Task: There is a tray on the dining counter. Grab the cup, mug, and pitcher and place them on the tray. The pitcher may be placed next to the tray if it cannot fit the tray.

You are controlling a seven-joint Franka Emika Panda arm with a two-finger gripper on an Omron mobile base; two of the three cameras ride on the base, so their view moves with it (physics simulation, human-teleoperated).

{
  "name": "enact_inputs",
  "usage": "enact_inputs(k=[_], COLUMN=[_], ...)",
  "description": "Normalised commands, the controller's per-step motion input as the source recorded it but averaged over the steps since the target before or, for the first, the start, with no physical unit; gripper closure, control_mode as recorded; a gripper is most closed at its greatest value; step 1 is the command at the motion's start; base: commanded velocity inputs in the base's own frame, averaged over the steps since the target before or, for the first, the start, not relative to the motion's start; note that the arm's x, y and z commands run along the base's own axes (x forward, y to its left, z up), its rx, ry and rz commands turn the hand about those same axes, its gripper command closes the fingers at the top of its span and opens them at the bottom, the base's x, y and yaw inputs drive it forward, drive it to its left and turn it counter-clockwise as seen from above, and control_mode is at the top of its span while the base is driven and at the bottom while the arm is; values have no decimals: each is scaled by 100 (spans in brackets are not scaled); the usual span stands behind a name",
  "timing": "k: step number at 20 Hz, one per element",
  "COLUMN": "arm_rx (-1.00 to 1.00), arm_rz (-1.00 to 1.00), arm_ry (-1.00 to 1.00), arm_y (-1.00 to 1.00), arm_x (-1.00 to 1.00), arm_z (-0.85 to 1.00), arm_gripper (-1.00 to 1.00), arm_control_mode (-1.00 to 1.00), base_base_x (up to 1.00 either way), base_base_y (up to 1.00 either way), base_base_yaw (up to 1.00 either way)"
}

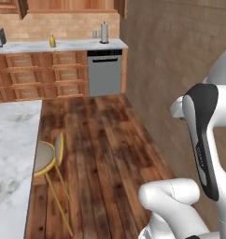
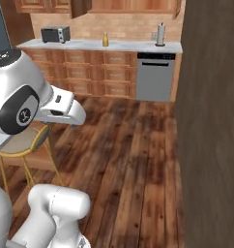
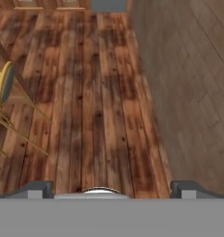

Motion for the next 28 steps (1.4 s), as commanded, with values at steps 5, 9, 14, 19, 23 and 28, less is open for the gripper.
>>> enact_inputs(k=[5, 9, 14, 19, 23, 28], arm_rx=[0, 0, 0, 0, 0, 0], arm_rz=[0, 0, 0, 0, 0, 0], arm_ry=[0, 0, 0, 0, 0, 0], arm_y=[0, 0, 0, 0, 0, 0], arm_x=[0, 0, 0, 0, 0, 0], arm_z=[0, 0, 0, 0, 0, 0], arm_gripper=[-100, -100, -100, -100, -100, -100], arm_control_mode=[100, 100, 100, 100, 100, 100], base_base_x=[100, 100, 100, 100, 100, 100], base_base_y=[4, 0, 0, 0, 0, 0], base_base_yaw=[7, 3, 0, 0, 0, 0])
